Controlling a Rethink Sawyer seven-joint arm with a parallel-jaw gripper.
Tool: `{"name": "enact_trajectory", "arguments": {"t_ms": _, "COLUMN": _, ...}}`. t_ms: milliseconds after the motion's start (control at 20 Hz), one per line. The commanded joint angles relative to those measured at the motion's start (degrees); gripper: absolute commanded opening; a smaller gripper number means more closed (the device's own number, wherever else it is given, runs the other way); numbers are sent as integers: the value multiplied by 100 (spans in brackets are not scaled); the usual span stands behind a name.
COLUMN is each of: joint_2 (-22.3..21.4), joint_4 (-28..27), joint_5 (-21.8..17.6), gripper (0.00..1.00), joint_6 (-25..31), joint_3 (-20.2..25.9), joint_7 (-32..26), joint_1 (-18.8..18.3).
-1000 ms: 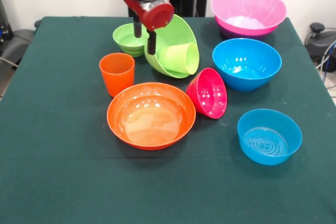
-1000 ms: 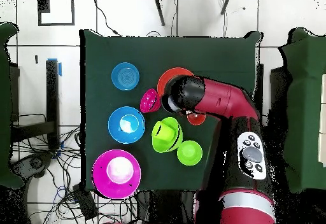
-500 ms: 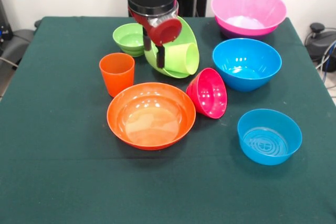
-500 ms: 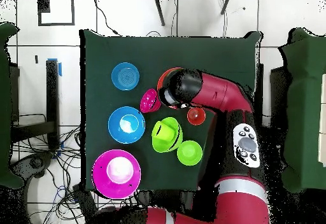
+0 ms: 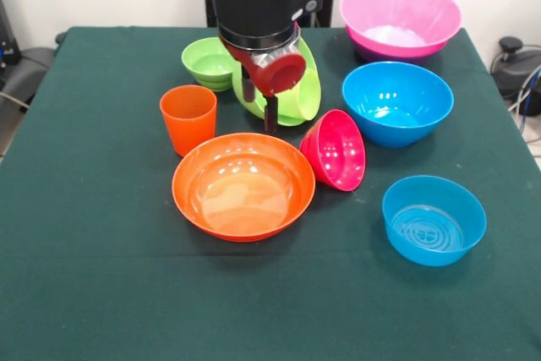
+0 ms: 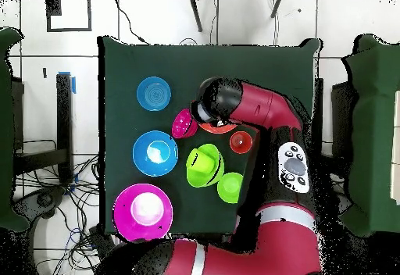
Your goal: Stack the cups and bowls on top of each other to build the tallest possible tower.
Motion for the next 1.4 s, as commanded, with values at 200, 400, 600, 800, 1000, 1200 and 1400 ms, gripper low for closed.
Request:
{"name": "enact_trajectory", "arguments": {"t_ms": 200, "joint_2": 395, "joint_4": -466, "joint_5": -65, "gripper": 100, "joint_6": 407, "joint_3": 259, "joint_7": -42, "joint_1": -115}}
{"name": "enact_trajectory", "arguments": {"t_ms": 400, "joint_2": 398, "joint_4": -454, "joint_5": -119, "gripper": 100, "joint_6": 406, "joint_3": 258, "joint_7": -194, "joint_1": -219}}
{"name": "enact_trajectory", "arguments": {"t_ms": 600, "joint_2": 472, "joint_4": -497, "joint_5": -137, "gripper": 100, "joint_6": 357, "joint_3": 295, "joint_7": -254, "joint_1": -295}}
{"name": "enact_trajectory", "arguments": {"t_ms": 800, "joint_2": 487, "joint_4": -570, "joint_5": -151, "gripper": 100, "joint_6": 443, "joint_3": 291, "joint_7": -246, "joint_1": -306}}
{"name": "enact_trajectory", "arguments": {"t_ms": 1000, "joint_2": 497, "joint_4": -566, "joint_5": -144, "gripper": 100, "joint_6": 430, "joint_3": 326, "joint_7": -276, "joint_1": -324}}
{"name": "enact_trajectory", "arguments": {"t_ms": 1200, "joint_2": 456, "joint_4": -591, "joint_5": -149, "gripper": 100, "joint_6": 539, "joint_3": 272, "joint_7": -212, "joint_1": -260}}
{"name": "enact_trajectory", "arguments": {"t_ms": 1400, "joint_2": 514, "joint_4": -669, "joint_5": -173, "gripper": 100, "joint_6": 548, "joint_3": 270, "joint_7": -246, "joint_1": -274}}
